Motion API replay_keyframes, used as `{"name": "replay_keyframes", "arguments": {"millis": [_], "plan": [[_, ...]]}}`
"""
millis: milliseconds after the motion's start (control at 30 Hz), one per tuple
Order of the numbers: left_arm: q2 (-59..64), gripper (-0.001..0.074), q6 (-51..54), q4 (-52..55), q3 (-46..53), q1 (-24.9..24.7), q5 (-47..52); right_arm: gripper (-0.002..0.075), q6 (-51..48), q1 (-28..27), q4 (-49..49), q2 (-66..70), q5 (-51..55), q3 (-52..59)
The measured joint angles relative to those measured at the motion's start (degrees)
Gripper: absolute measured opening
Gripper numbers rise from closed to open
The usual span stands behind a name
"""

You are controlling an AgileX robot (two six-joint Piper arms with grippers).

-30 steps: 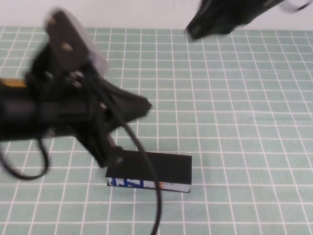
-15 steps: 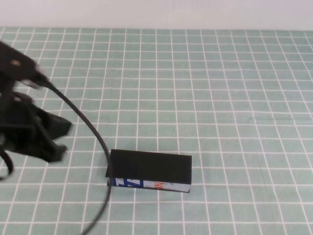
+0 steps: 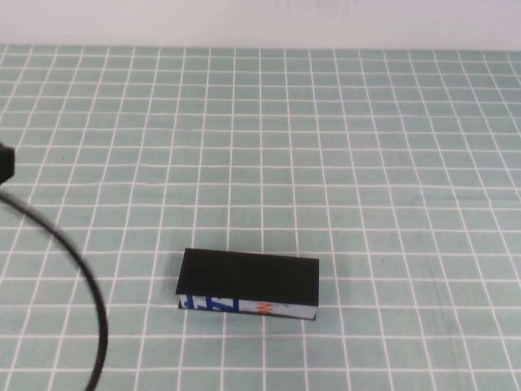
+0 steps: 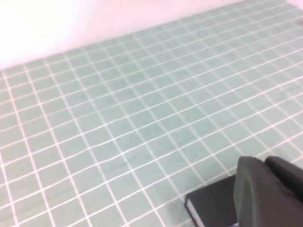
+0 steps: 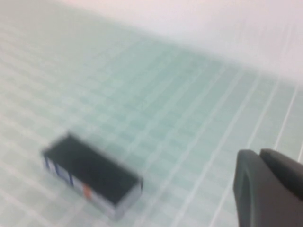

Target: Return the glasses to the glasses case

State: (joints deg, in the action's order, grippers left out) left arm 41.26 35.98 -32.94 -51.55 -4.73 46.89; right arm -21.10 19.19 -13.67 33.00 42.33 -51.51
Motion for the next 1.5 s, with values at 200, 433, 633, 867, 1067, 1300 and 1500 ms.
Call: {"name": "replay_keyframes", "arguments": {"millis": [200,433,633,867,1067,1300,1500], "plan": [[-4.06,-0.0002,0.11,-0.23,0.0,0.02,2.86,-0.0011,0.23,0.0,2.82,-7.66,-11.78,22.08],[-4.87,-0.0002,-0.71,-0.23,0.0,0.02,2.91,-0.0011,0.38,0.0,3.36,-13.19,-22.4,34.32],[-4.98,-0.0002,-1.07,-0.23,0.0,0.02,2.3,-0.0011,0.36,0.0,1.98,-13.35,-21.81,35.3],[-4.98,-0.0002,-1.07,-0.23,0.0,0.02,2.18,-0.0011,0.36,0.0,-0.12,-13.35,-19.87,35.39],[-4.98,-0.0002,-1.07,-0.23,0.0,0.02,2.18,-0.0011,0.36,0.0,-0.47,-13.35,-19.11,35.57],[-4.98,-0.0002,-1.07,-0.23,0.0,0.02,2.18,-0.0011,0.36,0.0,-0.47,-13.35,-19.11,35.67],[-6.5,-0.0002,-1.07,0.27,2.63,0.02,-3.65,-0.0011,0.36,0.0,-0.47,-13.35,-19.11,35.8]]}}
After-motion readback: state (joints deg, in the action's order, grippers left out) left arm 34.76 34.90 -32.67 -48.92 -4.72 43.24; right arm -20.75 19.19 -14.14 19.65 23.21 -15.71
